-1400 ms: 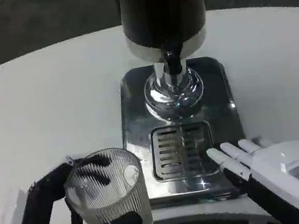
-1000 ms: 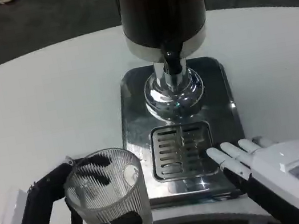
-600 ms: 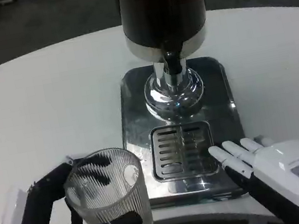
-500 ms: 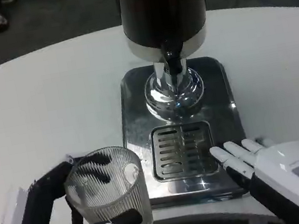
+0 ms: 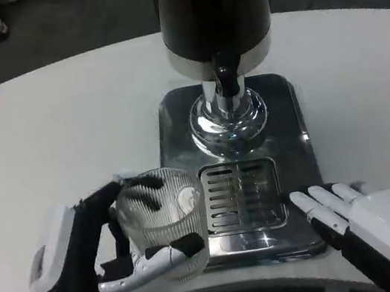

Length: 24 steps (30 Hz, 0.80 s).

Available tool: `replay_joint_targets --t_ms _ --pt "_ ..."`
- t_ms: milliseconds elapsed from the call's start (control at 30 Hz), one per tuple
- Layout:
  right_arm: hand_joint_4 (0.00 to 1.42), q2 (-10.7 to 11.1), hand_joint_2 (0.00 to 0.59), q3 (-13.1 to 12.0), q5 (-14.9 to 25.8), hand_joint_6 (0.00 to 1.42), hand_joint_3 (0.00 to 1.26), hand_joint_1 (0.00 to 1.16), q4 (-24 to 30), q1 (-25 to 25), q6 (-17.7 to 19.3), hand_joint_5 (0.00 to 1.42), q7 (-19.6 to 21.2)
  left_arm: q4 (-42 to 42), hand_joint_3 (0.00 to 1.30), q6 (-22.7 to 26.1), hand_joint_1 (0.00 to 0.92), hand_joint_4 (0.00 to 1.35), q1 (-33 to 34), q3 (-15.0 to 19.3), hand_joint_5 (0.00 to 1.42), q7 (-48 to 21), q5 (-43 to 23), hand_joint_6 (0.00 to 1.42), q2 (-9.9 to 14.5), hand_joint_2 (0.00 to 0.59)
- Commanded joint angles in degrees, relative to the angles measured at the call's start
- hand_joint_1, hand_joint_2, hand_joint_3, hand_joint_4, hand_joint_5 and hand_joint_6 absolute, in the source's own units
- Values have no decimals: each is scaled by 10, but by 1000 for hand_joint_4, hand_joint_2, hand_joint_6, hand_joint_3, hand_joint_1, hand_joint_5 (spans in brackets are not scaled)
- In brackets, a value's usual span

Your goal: Grasp the cup under the faucet to collect the drink, then remove the cup.

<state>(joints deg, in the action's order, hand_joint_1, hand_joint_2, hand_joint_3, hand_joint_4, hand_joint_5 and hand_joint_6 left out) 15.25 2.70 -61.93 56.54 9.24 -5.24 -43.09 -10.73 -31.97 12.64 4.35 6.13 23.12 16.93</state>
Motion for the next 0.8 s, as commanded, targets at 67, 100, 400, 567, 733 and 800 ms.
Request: replay_joint_targets --t_ms 67,100,400,567,733,800 --pt "0 4 447 -19 17 0 24 505 12 18 6 0 7 -77 957 0 561 1053 77 -20 1240 53 26 781 -3 0" --pt "0 5 447 -22 19 0 24 505 13 19 6 0 8 -97 957 1 561 1053 95 -26 1240 63 34 781 -3 0" --pt "0 12 447 -50 47 0 24 505 18 46 12 0 18 -229 957 1 561 1053 201 -75 1240 118 73 781 2 0" --pt "0 16 447 -61 59 0 24 500 17 53 11 0 20 -281 957 3 561 1053 245 -98 1240 139 81 781 -3 0" --pt "0 19 448 -71 69 0 24 492 16 58 10 0 20 -323 957 2 561 1053 282 -121 1240 156 87 781 -14 0" --pt "0 23 448 -76 74 0 24 489 16 60 10 0 20 -334 957 1 561 1053 292 -128 1240 161 89 781 -16 0"
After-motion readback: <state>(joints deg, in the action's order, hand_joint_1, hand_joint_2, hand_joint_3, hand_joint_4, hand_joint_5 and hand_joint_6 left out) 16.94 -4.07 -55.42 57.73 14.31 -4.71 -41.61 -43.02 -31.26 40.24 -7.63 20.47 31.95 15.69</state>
